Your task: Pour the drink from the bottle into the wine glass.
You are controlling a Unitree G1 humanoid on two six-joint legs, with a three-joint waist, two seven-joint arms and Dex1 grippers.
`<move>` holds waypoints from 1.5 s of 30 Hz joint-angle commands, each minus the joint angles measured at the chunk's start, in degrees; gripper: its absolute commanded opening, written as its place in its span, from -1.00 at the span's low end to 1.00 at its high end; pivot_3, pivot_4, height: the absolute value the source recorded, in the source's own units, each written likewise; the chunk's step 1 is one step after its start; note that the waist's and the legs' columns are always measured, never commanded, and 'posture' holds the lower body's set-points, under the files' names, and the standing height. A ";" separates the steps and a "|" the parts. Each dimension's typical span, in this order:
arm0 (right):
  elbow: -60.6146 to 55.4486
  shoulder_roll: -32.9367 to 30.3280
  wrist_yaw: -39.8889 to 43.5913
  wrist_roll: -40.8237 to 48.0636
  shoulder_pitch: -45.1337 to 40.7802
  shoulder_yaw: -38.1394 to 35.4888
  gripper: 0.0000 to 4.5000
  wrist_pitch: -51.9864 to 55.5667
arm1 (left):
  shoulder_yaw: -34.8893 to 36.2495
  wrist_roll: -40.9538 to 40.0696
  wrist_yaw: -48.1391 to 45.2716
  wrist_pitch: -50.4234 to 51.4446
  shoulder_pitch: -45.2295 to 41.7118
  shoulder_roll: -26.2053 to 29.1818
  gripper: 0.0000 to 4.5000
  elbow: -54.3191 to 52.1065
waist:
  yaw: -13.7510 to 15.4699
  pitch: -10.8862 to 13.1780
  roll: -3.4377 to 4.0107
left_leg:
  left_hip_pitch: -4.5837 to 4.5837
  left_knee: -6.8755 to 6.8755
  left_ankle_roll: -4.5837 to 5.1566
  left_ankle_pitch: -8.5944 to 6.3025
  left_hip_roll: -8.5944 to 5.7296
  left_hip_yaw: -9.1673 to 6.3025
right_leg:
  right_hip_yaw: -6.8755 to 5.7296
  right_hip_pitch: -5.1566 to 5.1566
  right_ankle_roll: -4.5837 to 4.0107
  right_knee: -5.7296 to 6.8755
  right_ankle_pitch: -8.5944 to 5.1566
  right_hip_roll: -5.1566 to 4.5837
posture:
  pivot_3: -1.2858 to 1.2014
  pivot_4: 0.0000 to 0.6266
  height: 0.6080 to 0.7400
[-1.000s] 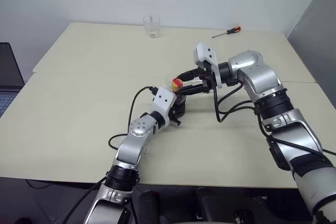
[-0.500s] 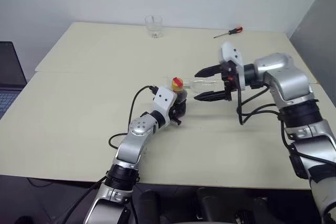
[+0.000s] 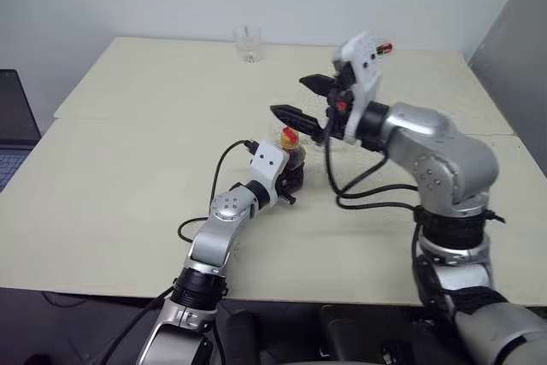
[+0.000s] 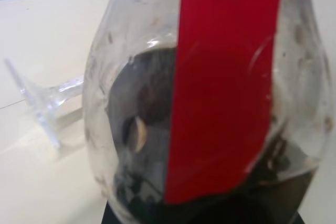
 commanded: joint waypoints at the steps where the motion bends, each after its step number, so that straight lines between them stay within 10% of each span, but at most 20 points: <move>1: -1.39 0.66 -4.71 -0.80 -0.54 -0.52 1.00 1.01 | -0.15 -0.54 -0.36 -1.20 -1.63 -0.47 -0.65 -1.89 | 0.10 0.00 0.00 | -0.02 0.00 0.00 0.00 -0.01 0.01 | 0.00 0.01 0.00 -0.02 0.00 -0.04 | 0.03 -0.52 1.00; 45: 15.36 4.92 -9.22 -5.19 3.32 7.61 1.00 -14.71 | -0.06 -0.42 -0.03 -1.37 -1.04 -0.87 -0.65 -2.26 | -0.27 0.00 0.00 | -0.01 -0.02 0.01 0.00 0.01 0.02 | 0.00 -0.01 0.06 -0.02 -0.03 0.06 | 0.03 -0.52 1.00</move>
